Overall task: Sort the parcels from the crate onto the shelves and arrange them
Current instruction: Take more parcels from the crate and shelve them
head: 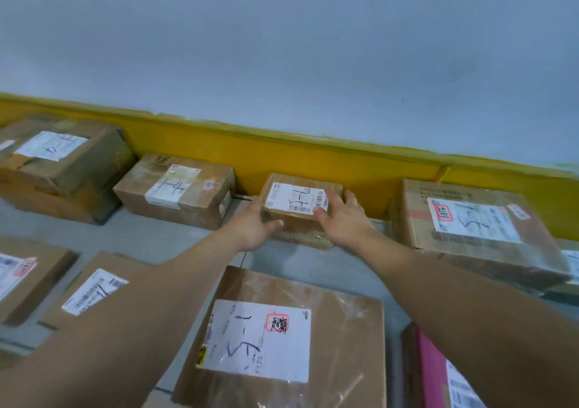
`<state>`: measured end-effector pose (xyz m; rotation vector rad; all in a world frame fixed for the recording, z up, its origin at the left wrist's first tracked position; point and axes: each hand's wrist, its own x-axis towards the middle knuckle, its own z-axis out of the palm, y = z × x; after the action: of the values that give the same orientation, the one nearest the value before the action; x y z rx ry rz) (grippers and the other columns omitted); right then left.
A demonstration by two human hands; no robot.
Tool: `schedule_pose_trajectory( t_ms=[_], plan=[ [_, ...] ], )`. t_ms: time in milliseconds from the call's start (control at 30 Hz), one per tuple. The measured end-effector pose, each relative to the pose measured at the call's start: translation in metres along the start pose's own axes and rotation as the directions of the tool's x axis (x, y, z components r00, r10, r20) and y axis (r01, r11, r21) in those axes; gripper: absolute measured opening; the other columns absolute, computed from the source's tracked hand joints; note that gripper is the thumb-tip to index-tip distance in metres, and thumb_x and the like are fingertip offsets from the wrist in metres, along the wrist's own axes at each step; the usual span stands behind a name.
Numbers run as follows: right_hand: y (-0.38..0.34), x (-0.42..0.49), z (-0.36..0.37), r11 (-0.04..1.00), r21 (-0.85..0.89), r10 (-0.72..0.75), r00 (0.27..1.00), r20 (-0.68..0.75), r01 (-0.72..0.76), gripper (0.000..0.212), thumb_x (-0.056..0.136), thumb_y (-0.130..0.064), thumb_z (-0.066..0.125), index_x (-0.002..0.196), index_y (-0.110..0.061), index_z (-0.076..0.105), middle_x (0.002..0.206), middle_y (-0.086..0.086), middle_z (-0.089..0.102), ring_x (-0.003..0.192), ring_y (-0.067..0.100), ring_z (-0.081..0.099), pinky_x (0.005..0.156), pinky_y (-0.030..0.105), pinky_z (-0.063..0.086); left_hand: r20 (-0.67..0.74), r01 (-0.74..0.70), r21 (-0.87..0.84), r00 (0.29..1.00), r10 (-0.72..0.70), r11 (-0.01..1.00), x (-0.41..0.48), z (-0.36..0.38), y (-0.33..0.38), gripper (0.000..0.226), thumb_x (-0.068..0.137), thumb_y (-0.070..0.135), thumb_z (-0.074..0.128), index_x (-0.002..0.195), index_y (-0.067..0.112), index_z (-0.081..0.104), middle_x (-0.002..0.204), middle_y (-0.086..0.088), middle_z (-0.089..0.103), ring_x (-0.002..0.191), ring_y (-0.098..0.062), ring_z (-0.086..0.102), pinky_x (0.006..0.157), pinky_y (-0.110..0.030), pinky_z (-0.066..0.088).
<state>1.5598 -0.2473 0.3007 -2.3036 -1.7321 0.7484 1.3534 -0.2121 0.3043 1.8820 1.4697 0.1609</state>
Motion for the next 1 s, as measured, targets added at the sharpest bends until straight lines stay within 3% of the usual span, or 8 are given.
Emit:
schedule_pose_trajectory(
  t_ms=[133, 333, 433, 533, 633, 767, 867, 1000],
  plan=[
    [0.013, 0.013, 0.007, 0.998, 0.052, 0.021, 1.000, 0.003, -0.021, 0.066, 0.101, -0.055, 0.035, 0.158, -0.031, 0.011, 0.165, 0.011, 0.003, 0.149, 0.037, 0.015, 0.119, 0.047, 0.019, 0.028, 0.017, 0.012, 0.999, -0.018, 1.000, 0.009, 0.012, 0.003, 0.086, 0.093, 0.036, 0.059, 0.155, 0.029, 0.000, 0.161, 0.005, 0.015, 0.142, -0.024, 0.031, 0.117, -0.042, 0.028],
    [0.013, 0.015, 0.009, 0.999, 0.039, 0.026, 1.000, -0.010, -0.026, 0.066, 0.101, -0.055, 0.036, 0.158, -0.030, 0.013, 0.165, 0.011, 0.002, 0.149, 0.036, 0.013, 0.118, 0.046, 0.020, 0.069, -0.019, 0.115, 0.998, 0.011, 0.993, 0.015, 0.000, 0.000, 0.080, 0.095, 0.036, 0.058, 0.156, 0.026, 0.008, 0.161, 0.005, 0.019, 0.142, -0.020, 0.031, 0.113, -0.027, 0.025],
    [0.007, 0.020, -0.002, 0.998, -0.053, 0.037, 0.999, -0.005, -0.037, 0.069, 0.098, -0.057, 0.040, 0.156, -0.027, 0.019, 0.165, 0.010, 0.000, 0.150, 0.036, 0.009, 0.117, 0.048, 0.022, 0.095, -0.043, 0.180, 0.995, 0.026, 0.983, 0.012, -0.015, -0.003, 0.073, 0.097, 0.038, 0.055, 0.155, 0.025, 0.013, 0.160, 0.005, 0.021, 0.144, -0.019, 0.027, 0.109, -0.023, 0.023],
    [-0.008, 0.020, -0.015, 0.985, -0.165, 0.054, 0.998, -0.029, -0.058, 0.071, 0.096, -0.061, 0.041, 0.156, -0.026, 0.024, 0.166, 0.009, 0.002, 0.151, 0.034, 0.006, 0.117, 0.049, 0.020, 0.077, -0.039, 0.240, 0.997, 0.021, 0.970, 0.005, -0.034, -0.013, 0.076, 0.096, 0.046, 0.051, 0.156, 0.022, 0.011, 0.163, 0.002, 0.009, 0.149, -0.020, 0.014, 0.116, -0.030, 0.017],
    [-0.035, 0.011, -0.020, 0.978, -0.205, 0.030, 0.997, -0.071, -0.044, 0.068, 0.097, -0.062, 0.040, 0.154, -0.028, 0.029, 0.165, 0.009, 0.012, 0.150, 0.032, 0.011, 0.117, 0.048, 0.022, 0.065, -0.047, 0.297, 0.997, 0.029, 0.954, -0.008, -0.059, -0.033, 0.076, 0.096, 0.048, 0.050, 0.156, 0.021, 0.010, 0.163, 0.000, 0.006, 0.149, -0.021, 0.011, 0.118, -0.034, 0.017],
    [-0.089, -0.008, -0.009, 0.975, -0.220, -0.034, 0.995, -0.091, 0.013, 0.068, 0.098, -0.061, 0.037, 0.154, -0.022, 0.030, 0.160, 0.011, 0.025, 0.147, 0.033, 0.020, 0.118, 0.046, 0.022, 0.043, -0.080, 0.350, 0.997, 0.069, 0.933, -0.038, -0.097, -0.078, 0.075, 0.095, 0.046, 0.052, 0.155, 0.023, 0.014, 0.162, -0.003, 0.016, 0.145, -0.025, 0.024, 0.114, -0.033, 0.024],
    [-0.137, -0.025, 0.013, 0.981, -0.189, -0.065, 0.992, -0.112, 0.043, 0.074, 0.097, -0.063, 0.037, 0.153, -0.017, 0.031, 0.159, 0.012, 0.028, 0.148, 0.032, 0.019, 0.120, 0.047, 0.021, 0.025, -0.067, 0.397, 0.998, 0.062, 0.915, -0.069, -0.124, -0.129, 0.073, 0.096, 0.046, 0.052, 0.155, 0.021, 0.016, 0.162, -0.005, 0.015, 0.147, -0.024, 0.018, 0.117, -0.035, 0.019],
    [-0.209, -0.057, 0.051, 0.973, -0.220, -0.092, 0.992, -0.090, 0.070, 0.072, 0.098, -0.062, 0.036, 0.154, -0.018, 0.029, 0.159, 0.012, 0.027, 0.147, 0.032, 0.021, 0.117, 0.046, 0.025, 0.058, 0.009, 0.395, 0.998, -0.035, 0.918, -0.112, -0.156, -0.203, 0.076, 0.095, 0.048, 0.052, 0.155, 0.021, 0.014, 0.163, -0.003, 0.009, 0.149, -0.022, 0.013, 0.120, -0.037, 0.017]
  ],
)
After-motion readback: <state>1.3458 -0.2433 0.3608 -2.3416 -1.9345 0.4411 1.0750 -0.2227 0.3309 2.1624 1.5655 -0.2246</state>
